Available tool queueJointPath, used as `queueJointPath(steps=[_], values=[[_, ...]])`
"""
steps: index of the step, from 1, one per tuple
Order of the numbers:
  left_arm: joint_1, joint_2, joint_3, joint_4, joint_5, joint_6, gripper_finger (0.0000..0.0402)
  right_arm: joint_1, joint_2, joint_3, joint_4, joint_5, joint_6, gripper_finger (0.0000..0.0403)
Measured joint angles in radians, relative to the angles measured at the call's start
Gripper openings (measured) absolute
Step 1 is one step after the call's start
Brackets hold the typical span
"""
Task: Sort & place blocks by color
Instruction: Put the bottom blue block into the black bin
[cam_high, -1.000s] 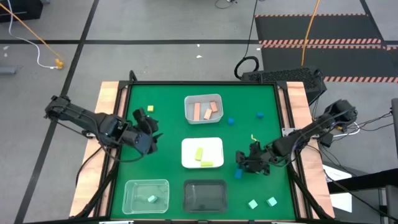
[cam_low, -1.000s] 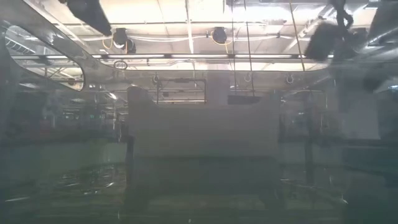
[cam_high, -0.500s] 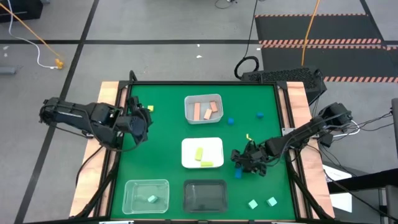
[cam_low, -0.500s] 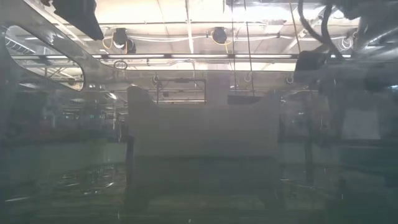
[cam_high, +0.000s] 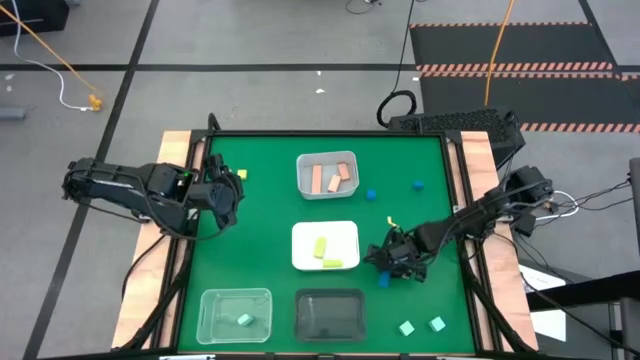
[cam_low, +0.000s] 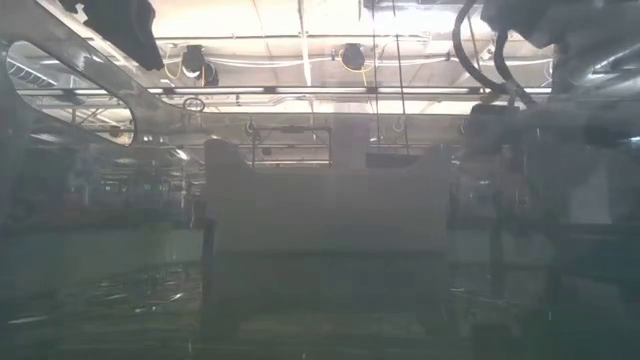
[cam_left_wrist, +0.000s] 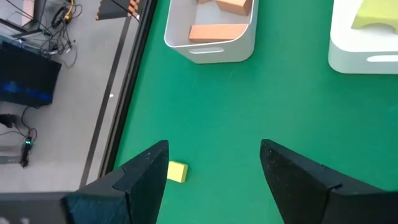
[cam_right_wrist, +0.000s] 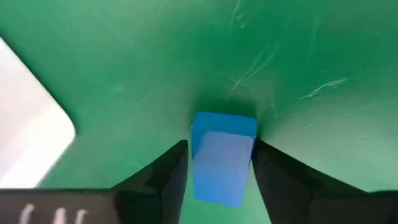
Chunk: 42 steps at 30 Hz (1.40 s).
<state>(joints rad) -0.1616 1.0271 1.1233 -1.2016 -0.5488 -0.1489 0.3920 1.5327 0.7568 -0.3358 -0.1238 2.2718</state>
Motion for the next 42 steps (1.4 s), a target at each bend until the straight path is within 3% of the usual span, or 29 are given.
queueJointPath(steps=[6, 18, 25, 30, 35, 38, 42], values=[[0.0, 0.0, 0.0, 0.025, 0.0, -0.047, 0.0255, 0.0, -0.001, 0.025, -0.047, 0.013, -0.071, 0.0103], [0.0, 0.0, 0.0, 0.244, -0.001, -0.101, 0.0255, 0.001, -0.085, 0.021, -0.008, 0.081, -0.246, 0.0105], [0.0, 0.0, 0.0, 0.351, -0.001, -0.211, 0.0255, 0.002, -0.202, 0.021, -0.005, 0.214, -0.382, 0.0104], [0.0, 0.0, 0.0, 0.394, -0.001, -0.381, 0.0255, 0.002, -0.281, 0.021, 0.027, 0.294, -0.546, 0.0106], [-0.001, 0.0, 0.0, 0.476, -0.001, -0.531, 0.0255, 0.0, -0.343, 0.021, 0.079, 0.44, -0.719, 0.0105], [-0.014, 0.015, -0.001, 0.57, -0.002, -0.511, 0.0255, -0.012, -0.374, 0.021, 0.116, 0.563, -0.847, 0.0105], [-0.053, 0.056, -0.001, 0.751, -0.001, -0.341, 0.0255, -0.045, -0.399, 0.021, 0.26, 0.705, -1.064, 0.0105]])
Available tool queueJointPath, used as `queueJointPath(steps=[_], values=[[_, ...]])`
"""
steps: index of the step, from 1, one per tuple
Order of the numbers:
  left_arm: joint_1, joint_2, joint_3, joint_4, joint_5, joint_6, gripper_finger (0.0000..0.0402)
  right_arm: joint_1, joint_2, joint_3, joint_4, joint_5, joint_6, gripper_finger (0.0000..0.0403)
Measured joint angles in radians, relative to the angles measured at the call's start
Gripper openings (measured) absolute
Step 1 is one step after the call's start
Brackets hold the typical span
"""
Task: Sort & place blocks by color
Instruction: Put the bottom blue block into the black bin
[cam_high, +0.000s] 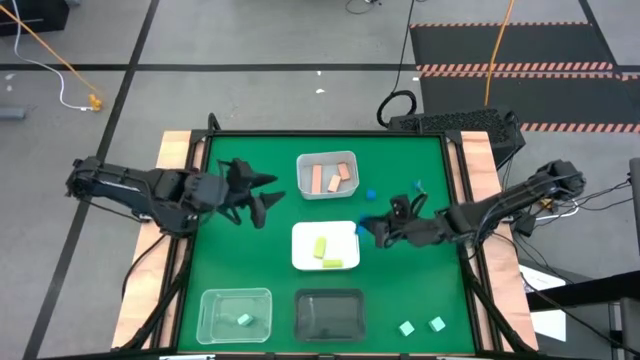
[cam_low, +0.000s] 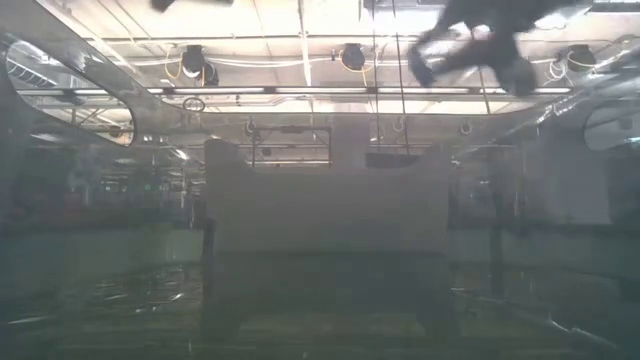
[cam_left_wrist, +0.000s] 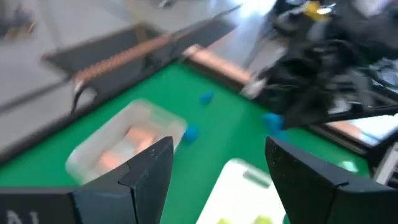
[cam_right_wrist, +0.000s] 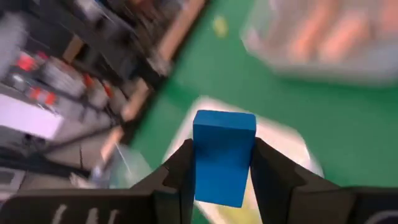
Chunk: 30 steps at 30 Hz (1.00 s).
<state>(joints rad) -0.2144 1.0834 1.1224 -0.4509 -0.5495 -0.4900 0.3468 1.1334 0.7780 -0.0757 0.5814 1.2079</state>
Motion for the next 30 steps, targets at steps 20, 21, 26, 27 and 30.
queueJointPath(steps=[20, 21, 26, 27, 30], values=[[-0.013, 0.477, 0.0, 1.167, -0.085, 0.892, 0.0255, -0.145, 0.011, 0.0, 0.883, 0.037, -0.774, 0.0105], [-0.008, 0.496, 0.0, 1.215, -0.085, 0.925, 0.0255, -0.151, 0.015, 0.0, 0.889, 0.016, -0.768, 0.0105], [0.015, 0.566, 0.004, 1.352, -0.087, 1.006, 0.0255, -0.182, 0.036, 0.0, 0.894, -0.064, -0.719, 0.0105], [0.018, 0.574, 0.009, 1.351, -0.087, 1.006, 0.0255, -0.19, 0.041, 0.0, 0.9, -0.081, -0.705, 0.0105], [0.027, 0.593, 0.031, 1.342, -0.087, 1.005, 0.0255, -0.208, 0.058, 0.0, 0.897, -0.129, -0.67, 0.0105]])
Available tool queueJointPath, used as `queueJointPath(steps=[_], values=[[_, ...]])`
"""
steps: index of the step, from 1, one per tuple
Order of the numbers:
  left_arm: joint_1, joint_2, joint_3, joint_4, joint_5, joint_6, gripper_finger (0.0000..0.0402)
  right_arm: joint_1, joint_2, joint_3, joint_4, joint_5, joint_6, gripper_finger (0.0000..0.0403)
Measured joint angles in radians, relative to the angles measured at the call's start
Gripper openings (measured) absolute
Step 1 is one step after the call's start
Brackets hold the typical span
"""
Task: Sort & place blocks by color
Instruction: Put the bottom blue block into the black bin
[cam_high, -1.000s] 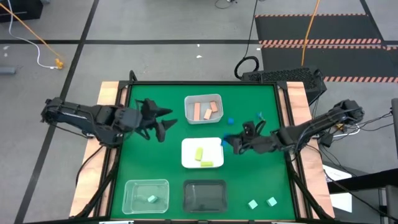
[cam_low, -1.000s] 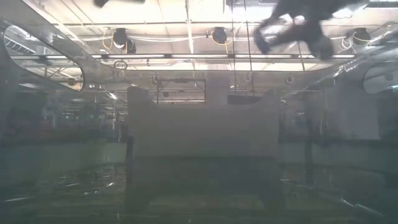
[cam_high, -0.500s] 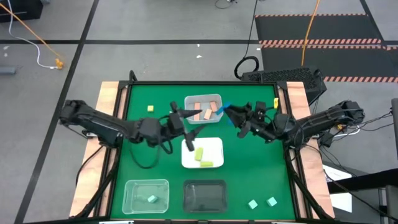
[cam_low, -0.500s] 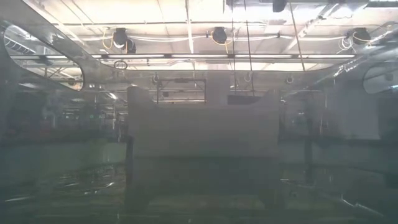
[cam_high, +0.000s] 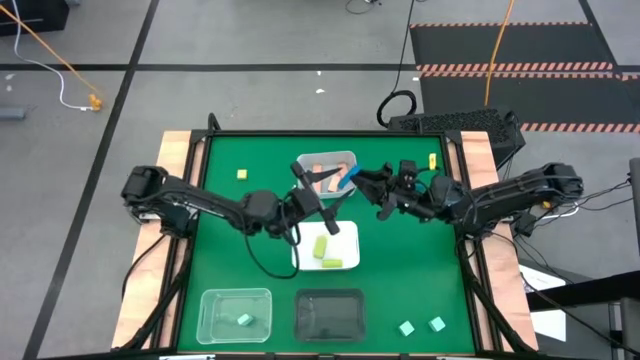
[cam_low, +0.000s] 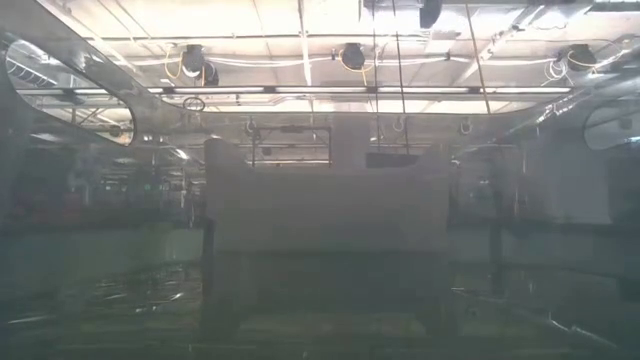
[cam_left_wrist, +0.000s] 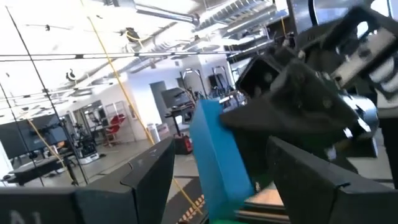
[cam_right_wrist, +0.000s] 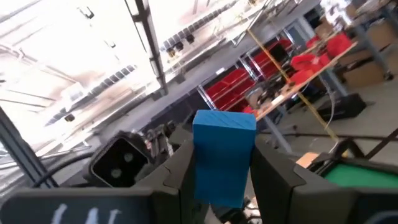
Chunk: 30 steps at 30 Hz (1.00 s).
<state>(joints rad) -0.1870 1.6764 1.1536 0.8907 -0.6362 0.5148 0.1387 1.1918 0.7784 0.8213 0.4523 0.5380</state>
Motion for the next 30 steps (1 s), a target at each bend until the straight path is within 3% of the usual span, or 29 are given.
queueJointPath(steps=[5, 13, 18, 22, 27, 30], values=[[0.009, 0.006, 0.009, -0.005, -0.002, 0.003, 0.0226, -0.02, 0.019, 0.0, 0.029, -0.062, 0.022, 0.0105], [0.009, 0.004, 0.01, 0.0, -0.063, -0.007, 0.005, -0.022, 0.018, 0.0, 0.025, -0.062, 0.014, 0.0102], [0.009, -0.008, 0.01, -0.016, -0.062, -0.086, 0.0051, -0.022, 0.011, 0.001, -0.006, -0.068, -0.024, 0.0109], [-0.006, -0.02, 0.01, -0.021, -0.069, -0.091, 0.0058, -0.022, -0.022, 0.001, -0.076, -0.146, -0.035, 0.0132], [-0.04, -0.034, 0.011, -0.048, -0.143, -0.127, 0.0055, -0.02, -0.141, 0.001, -0.296, -0.218, -0.03, 0.0175], [-0.073, -0.037, 0.01, -0.119, -0.142, -0.251, 0.0055, -0.016, -0.219, 0.0, -0.474, -0.311, -0.007, 0.0195]])
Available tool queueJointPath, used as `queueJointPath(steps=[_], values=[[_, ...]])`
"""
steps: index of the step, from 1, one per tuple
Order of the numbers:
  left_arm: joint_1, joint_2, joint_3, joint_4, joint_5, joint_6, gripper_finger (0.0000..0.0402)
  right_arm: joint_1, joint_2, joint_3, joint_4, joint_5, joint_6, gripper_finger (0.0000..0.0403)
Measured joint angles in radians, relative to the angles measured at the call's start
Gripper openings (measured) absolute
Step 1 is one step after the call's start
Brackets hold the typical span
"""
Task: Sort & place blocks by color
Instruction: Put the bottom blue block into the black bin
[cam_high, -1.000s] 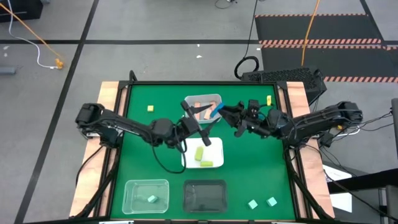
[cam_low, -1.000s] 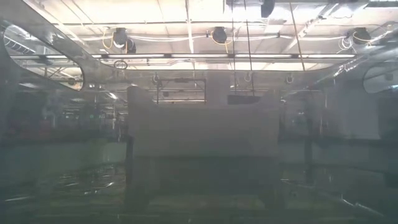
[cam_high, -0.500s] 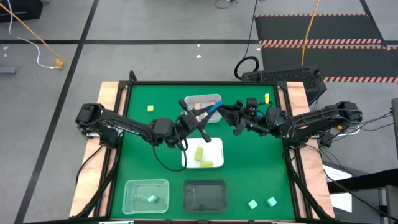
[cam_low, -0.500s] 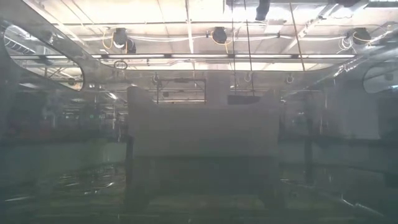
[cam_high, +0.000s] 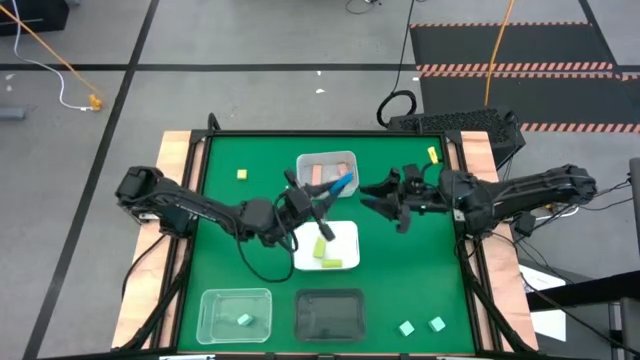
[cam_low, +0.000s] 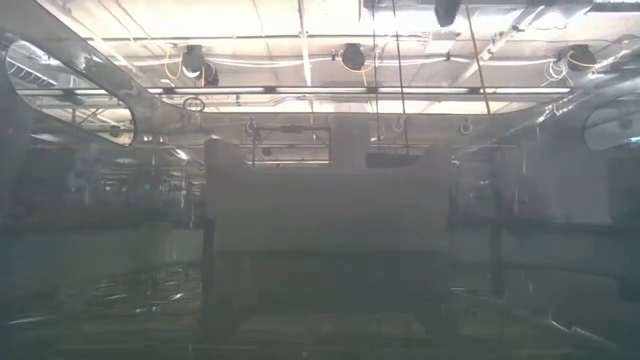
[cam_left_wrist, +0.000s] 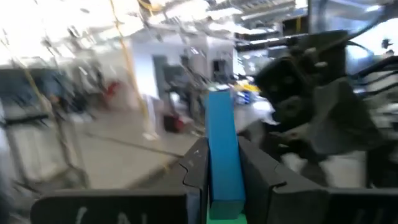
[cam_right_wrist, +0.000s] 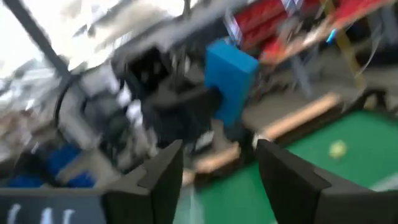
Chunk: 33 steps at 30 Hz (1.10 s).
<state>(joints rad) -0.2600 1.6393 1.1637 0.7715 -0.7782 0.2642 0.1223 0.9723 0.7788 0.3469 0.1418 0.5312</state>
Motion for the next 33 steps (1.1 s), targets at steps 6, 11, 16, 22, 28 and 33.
queueJointPath(steps=[6, 11, 16, 22, 28, 33], values=[[-0.072, 0.0, 0.0, -0.256, 0.026, -0.406, 0.0057, 0.005, -0.112, 0.0, -0.22, -0.154, 0.184, 0.0202], [-0.073, 0.0, -0.001, -0.41, 0.098, -0.74, 0.0058, 0.005, -0.135, 0.0, -0.276, -0.203, 0.227, 0.0194], [-0.076, 0.0, -0.001, -0.538, 0.315, -0.997, 0.0059, 0.01, -0.122, 0.0, -0.277, -0.26, 0.254, 0.0192], [-0.114, 0.0, -0.001, -0.613, 0.664, -1.131, 0.0059, 0.07, -0.09, 0.0, -0.277, -0.276, 0.273, 0.0192], [-0.19, 0.005, -0.001, -0.734, 0.797, -1.151, 0.006, 0.147, -0.036, 0.0, -0.267, -0.21, 0.31, 0.0192], [-0.241, 0.046, -0.001, -0.707, 0.791, -1.164, 0.006, 0.205, 0.023, 0.0, -0.246, -0.112, 0.367, 0.0192]])
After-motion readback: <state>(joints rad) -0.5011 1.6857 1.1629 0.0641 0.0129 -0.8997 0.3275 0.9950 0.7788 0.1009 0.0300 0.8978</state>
